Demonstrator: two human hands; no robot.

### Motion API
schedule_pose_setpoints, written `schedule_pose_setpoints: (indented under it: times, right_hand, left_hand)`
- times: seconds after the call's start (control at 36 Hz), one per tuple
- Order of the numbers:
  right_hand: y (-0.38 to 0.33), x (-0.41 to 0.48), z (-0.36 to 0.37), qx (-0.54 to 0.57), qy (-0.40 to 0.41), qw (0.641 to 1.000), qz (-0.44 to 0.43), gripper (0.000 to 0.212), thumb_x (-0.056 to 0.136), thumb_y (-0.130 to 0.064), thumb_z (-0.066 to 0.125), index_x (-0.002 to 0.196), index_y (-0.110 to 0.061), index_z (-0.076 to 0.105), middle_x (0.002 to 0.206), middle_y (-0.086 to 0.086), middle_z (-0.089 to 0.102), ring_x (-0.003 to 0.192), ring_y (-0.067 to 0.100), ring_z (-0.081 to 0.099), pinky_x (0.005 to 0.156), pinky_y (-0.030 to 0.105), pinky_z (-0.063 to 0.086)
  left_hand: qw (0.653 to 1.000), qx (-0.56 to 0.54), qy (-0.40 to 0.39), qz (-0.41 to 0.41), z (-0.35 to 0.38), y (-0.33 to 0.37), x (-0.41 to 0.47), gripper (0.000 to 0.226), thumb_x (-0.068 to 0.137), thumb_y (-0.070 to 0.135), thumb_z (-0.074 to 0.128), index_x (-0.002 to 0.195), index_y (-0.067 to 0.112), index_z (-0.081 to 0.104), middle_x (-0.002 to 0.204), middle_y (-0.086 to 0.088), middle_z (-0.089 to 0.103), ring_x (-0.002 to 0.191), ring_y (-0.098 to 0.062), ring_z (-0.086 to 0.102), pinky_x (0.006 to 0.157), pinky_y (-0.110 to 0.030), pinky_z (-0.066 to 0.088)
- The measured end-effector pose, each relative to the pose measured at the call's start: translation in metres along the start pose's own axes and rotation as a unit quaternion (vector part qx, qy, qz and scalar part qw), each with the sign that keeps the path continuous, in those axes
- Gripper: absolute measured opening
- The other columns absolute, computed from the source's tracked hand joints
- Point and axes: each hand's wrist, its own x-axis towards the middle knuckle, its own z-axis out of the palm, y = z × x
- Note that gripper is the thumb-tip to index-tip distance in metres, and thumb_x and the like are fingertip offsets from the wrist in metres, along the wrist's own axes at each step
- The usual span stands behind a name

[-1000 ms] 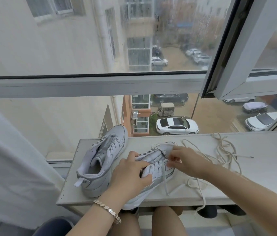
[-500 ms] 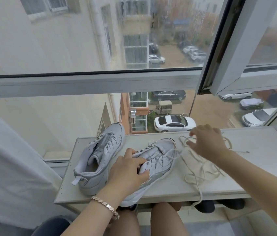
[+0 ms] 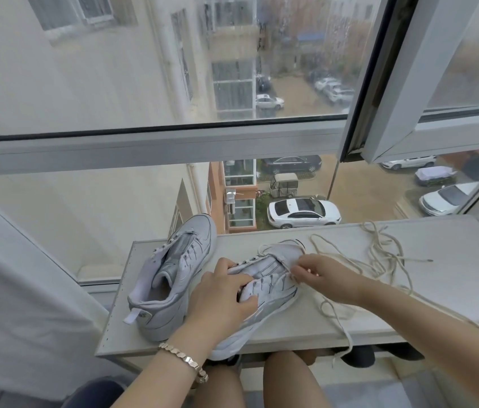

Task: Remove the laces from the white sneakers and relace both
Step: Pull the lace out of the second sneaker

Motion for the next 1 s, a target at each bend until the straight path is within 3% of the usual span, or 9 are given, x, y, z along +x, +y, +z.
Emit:
schedule_pose_setpoints:
  times: [0.11, 0.31, 0.44, 0.47, 0.53, 0.61, 0.72, 0.81, 1.0]
  right_hand:
    - [0.005, -0.007, 0.007, 0.312, 0.050, 0.946, 0.067, 0.028, 0.096, -0.012, 0.046, 0.087, 0.003, 0.067, 0.102, -0.001, 0.062, 0.090, 0.004, 0.057, 0.094, 0.022, 0.040]
    - [0.005, 0.002, 0.012, 0.785, 0.044, 0.605, 0.124, 0.041, 0.092, -0.017, 0.043, 0.052, -0.011, 0.051, 0.064, 0.001, 0.058, 0.071, 0.017, 0.067, 0.067, 0.032, 0.058]
    - [0.027, 0.017, -0.021, 0.894, 0.204, 0.389, 0.095, 0.027, 0.091, -0.007, 0.039, 0.065, -0.013, 0.032, 0.043, -0.004, 0.035, 0.033, 0.002, 0.023, 0.040, 0.006, 0.033]
    - [0.031, 0.017, -0.032, 0.863, 0.225, 0.438, 0.114, 0.029, 0.091, -0.007, 0.039, 0.064, -0.016, 0.030, 0.042, -0.005, 0.034, 0.036, 0.001, 0.016, 0.033, 0.010, 0.021]
    - [0.031, 0.017, -0.043, 0.667, 0.245, 0.680, 0.178, 0.034, 0.096, -0.013, 0.040, 0.063, -0.019, 0.034, 0.048, -0.005, 0.034, 0.036, 0.001, 0.018, 0.033, 0.010, 0.011]
    - [0.009, 0.016, -0.030, 0.233, 0.084, 0.948, 0.199, 0.034, 0.091, -0.021, 0.053, 0.057, -0.017, 0.049, 0.048, -0.004, 0.050, 0.035, 0.004, 0.036, 0.033, 0.013, 0.025]
    - [-0.013, 0.021, -0.016, -0.043, 0.051, 0.986, 0.153, 0.031, 0.086, -0.035, 0.059, 0.058, -0.023, 0.057, 0.060, -0.008, 0.061, 0.052, 0.004, 0.050, 0.049, 0.018, 0.036]
    - [-0.027, 0.030, -0.013, -0.078, 0.153, 0.981, 0.089, 0.022, 0.085, -0.041, 0.061, 0.072, -0.023, 0.059, 0.073, -0.008, 0.058, 0.064, 0.007, 0.051, 0.052, 0.021, 0.036]
    - [-0.048, 0.054, -0.003, -0.193, 0.020, 0.978, 0.076, 0.026, 0.093, -0.031, 0.054, 0.095, -0.010, 0.069, 0.099, 0.007, 0.057, 0.084, 0.023, 0.058, 0.066, 0.026, 0.038]
  left_hand:
    - [1.000, -0.012, -0.001, 0.005, -0.001, -0.001, -0.001, 0.015, 0.088, 0.039, 0.052, 0.097, 0.033, 0.061, 0.117, 0.011, 0.034, 0.097, -0.018, 0.047, 0.080, -0.035, 0.046]
    - [1.000, -0.011, 0.000, -0.001, 0.000, -0.002, 0.000, 0.018, 0.088, 0.040, 0.051, 0.101, 0.034, 0.061, 0.120, 0.011, 0.033, 0.101, -0.018, 0.045, 0.081, -0.033, 0.044]
    - [1.000, 0.001, 0.006, -0.007, 0.002, -0.002, -0.001, 0.020, 0.087, 0.041, 0.050, 0.103, 0.034, 0.061, 0.120, 0.012, 0.032, 0.102, -0.017, 0.045, 0.079, -0.031, 0.044]
    - [1.000, 0.002, 0.006, -0.010, 0.002, -0.001, -0.001, 0.020, 0.087, 0.041, 0.050, 0.102, 0.034, 0.061, 0.121, 0.012, 0.032, 0.102, -0.017, 0.045, 0.079, -0.031, 0.043]
    - [1.000, 0.008, 0.008, -0.010, 0.002, -0.001, 0.001, 0.018, 0.087, 0.041, 0.050, 0.100, 0.034, 0.060, 0.120, 0.011, 0.032, 0.101, -0.018, 0.045, 0.077, -0.030, 0.043]
    - [1.000, 0.008, 0.010, -0.011, 0.003, -0.001, 0.001, 0.019, 0.086, 0.042, 0.051, 0.101, 0.034, 0.060, 0.119, 0.011, 0.033, 0.101, -0.017, 0.044, 0.077, -0.030, 0.043]
    - [1.000, 0.014, 0.011, -0.005, 0.004, -0.002, 0.000, 0.022, 0.087, 0.042, 0.049, 0.104, 0.035, 0.060, 0.119, 0.011, 0.032, 0.102, -0.017, 0.043, 0.079, -0.032, 0.044]
    - [1.000, 0.015, 0.016, 0.000, 0.003, -0.001, -0.001, 0.022, 0.086, 0.043, 0.049, 0.104, 0.035, 0.060, 0.119, 0.011, 0.033, 0.100, -0.017, 0.042, 0.076, -0.030, 0.042]
    - [1.000, 0.012, 0.009, -0.001, 0.002, -0.001, -0.002, 0.019, 0.086, 0.044, 0.050, 0.099, 0.035, 0.059, 0.121, 0.012, 0.031, 0.100, -0.016, 0.043, 0.072, -0.028, 0.036]
